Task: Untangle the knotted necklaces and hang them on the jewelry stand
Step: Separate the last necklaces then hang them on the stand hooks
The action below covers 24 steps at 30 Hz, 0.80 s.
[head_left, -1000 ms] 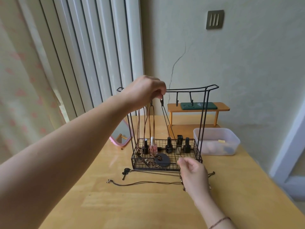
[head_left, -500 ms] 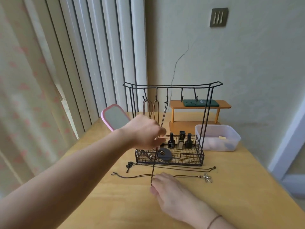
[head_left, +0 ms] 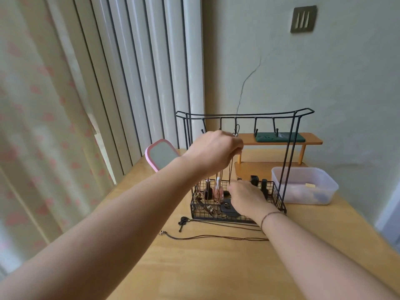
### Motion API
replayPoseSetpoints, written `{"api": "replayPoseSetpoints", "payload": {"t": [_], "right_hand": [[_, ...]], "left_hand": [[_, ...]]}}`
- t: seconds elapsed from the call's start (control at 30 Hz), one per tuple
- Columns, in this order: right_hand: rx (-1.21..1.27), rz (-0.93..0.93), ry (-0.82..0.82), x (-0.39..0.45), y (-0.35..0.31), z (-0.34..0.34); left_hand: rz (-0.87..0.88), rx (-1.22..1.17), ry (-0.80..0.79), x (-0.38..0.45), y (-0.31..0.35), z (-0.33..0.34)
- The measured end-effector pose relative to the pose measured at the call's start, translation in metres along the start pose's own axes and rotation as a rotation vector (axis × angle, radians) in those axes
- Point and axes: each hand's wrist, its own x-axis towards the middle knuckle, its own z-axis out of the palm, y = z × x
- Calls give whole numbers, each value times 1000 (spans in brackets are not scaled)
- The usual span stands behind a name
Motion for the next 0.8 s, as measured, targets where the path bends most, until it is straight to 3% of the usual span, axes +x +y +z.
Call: {"api": "replayPoseSetpoints", "payload": {"t": [0.13,0.23,0.33,0.4,0.43,0.57,0.63,0.7,0.8], "right_hand": [[108,35,-172,7,-6,16],[44,28,-163,-5,-10,14],[-29,44,89,-25,1,13],[89,-125,327,-44,14,13],[124,-222,353,-55,21,14],[41,-281,-46,-90,33,27],[24,-216,-76,-98,36,35],[104,-197,37,-99,33,35],[448,-102,420,-88,28,21]], "left_hand": [[-60,7,-10,-11,-2,22],[-89,29,-37,-22,1,38],[-110,56,-83,-33,2,54],[-122,65,-128,-42,4,64],[-127,66,-161,-47,6,69],[-169,21,-232,-71,14,87],[-217,-34,-222,-78,19,92],[-253,-79,-221,-81,24,92],[-214,-104,-181,-83,27,87]]}}
